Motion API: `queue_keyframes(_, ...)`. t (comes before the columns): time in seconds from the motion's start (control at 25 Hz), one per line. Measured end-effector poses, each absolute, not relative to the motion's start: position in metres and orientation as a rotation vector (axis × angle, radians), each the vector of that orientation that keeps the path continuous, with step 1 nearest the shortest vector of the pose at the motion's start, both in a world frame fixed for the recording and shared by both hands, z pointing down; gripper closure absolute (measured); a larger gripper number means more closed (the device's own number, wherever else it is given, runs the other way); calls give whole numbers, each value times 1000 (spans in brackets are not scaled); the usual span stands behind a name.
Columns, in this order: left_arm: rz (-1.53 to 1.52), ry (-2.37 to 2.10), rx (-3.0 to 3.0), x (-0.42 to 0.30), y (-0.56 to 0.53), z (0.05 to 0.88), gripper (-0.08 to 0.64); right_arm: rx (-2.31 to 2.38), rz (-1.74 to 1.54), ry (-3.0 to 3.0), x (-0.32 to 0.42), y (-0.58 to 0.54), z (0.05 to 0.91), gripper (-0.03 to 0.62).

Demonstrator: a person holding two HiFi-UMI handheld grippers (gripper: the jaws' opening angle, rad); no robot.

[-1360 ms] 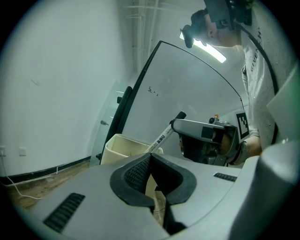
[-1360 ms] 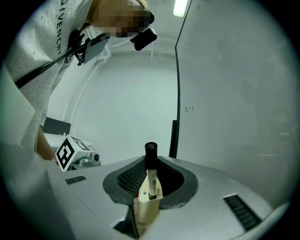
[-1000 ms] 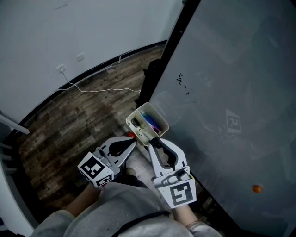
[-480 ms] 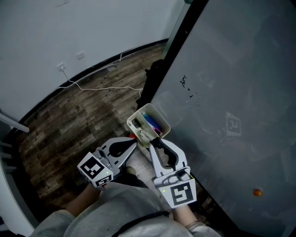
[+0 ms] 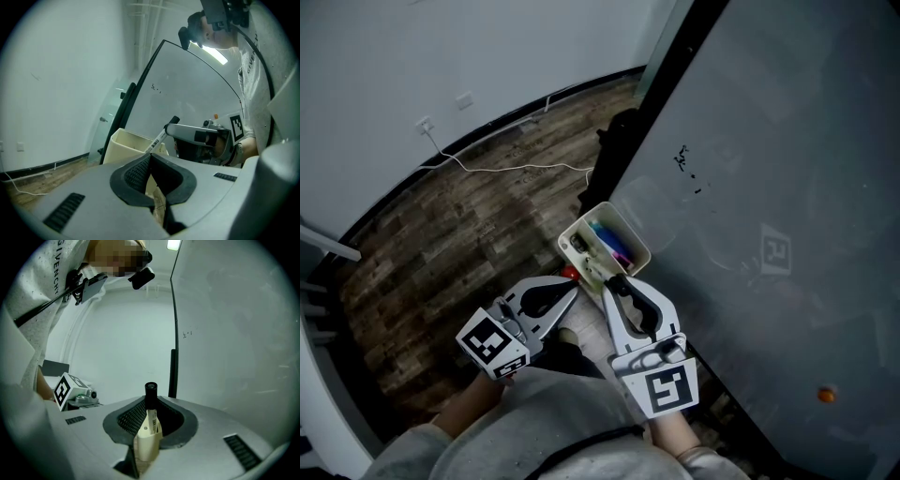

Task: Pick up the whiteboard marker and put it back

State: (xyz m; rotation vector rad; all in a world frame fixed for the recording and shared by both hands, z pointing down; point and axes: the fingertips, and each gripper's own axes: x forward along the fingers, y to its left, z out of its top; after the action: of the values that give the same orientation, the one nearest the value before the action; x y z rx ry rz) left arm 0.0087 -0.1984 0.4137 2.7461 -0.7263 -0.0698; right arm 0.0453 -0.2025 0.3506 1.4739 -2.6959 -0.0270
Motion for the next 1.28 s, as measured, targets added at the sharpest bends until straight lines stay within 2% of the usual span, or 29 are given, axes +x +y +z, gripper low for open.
queue_keyframes(1.28, -34, -751, 2655, 2, -186, 445, 545, 1486, 9, -2649, 42, -202, 382, 515)
